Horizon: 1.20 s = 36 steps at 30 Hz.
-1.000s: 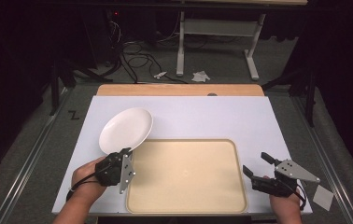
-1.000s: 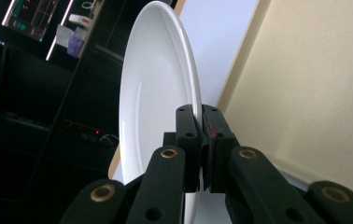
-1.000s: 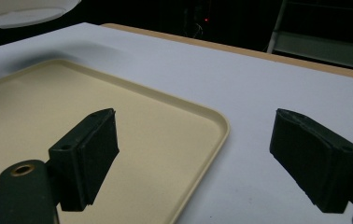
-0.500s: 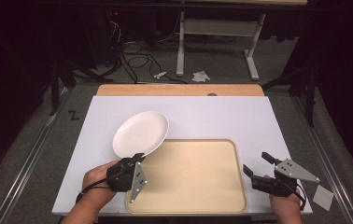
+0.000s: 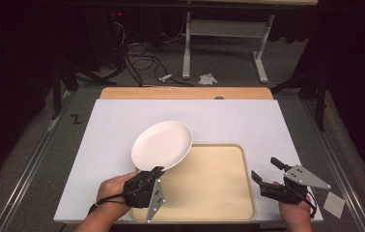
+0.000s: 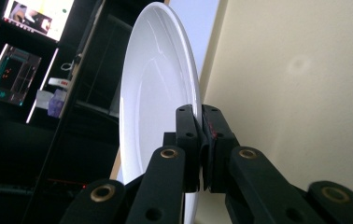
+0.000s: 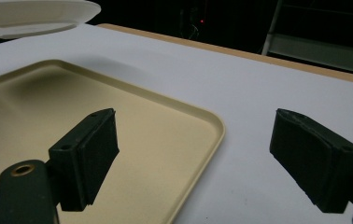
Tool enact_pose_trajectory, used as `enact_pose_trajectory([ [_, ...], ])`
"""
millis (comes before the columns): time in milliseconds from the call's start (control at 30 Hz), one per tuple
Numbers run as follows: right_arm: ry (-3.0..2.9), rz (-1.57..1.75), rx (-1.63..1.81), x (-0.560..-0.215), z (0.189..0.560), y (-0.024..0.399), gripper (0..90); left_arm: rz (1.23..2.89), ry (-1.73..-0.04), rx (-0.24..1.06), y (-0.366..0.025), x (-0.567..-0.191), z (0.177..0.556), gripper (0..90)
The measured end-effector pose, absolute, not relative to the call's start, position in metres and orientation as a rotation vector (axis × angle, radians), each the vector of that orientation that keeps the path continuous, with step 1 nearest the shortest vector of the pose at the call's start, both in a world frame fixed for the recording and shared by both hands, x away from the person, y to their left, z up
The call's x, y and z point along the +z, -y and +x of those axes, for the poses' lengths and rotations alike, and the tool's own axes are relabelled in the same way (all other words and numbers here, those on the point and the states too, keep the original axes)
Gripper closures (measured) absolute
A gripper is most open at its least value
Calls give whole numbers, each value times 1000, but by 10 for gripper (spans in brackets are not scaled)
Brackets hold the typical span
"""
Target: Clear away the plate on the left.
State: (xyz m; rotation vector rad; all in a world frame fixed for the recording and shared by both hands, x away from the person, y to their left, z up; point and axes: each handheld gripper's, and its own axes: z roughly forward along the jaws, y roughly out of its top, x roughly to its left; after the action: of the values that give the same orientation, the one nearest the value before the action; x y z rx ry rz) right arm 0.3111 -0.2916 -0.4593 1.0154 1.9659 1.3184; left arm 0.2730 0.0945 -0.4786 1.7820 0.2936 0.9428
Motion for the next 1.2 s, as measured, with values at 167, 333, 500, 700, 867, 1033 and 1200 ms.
enact_pose_trajectory([
  [167,-1966,1016,1319,-459,311,292,163,1788,-254,915,-84,-479,266,868],
  [333,-1965,1013,1323,-459,310,292,162,1792,-209,881,-73,-480,259,868],
  [500,-1968,1020,1318,-460,310,292,162,1818,-169,861,-61,-484,255,868],
  [700,-1960,1017,1322,-459,310,293,162,1846,-143,842,-53,-492,254,868],
  [867,-1965,1015,1324,-458,309,291,162,1881,-123,824,-49,-500,253,868],
  [1033,-1966,1021,1321,-459,311,292,163,1895,-97,807,-44,-504,250,868],
  [1200,-1967,1015,1326,-459,310,291,162,1926,-84,797,-43,-510,250,867],
])
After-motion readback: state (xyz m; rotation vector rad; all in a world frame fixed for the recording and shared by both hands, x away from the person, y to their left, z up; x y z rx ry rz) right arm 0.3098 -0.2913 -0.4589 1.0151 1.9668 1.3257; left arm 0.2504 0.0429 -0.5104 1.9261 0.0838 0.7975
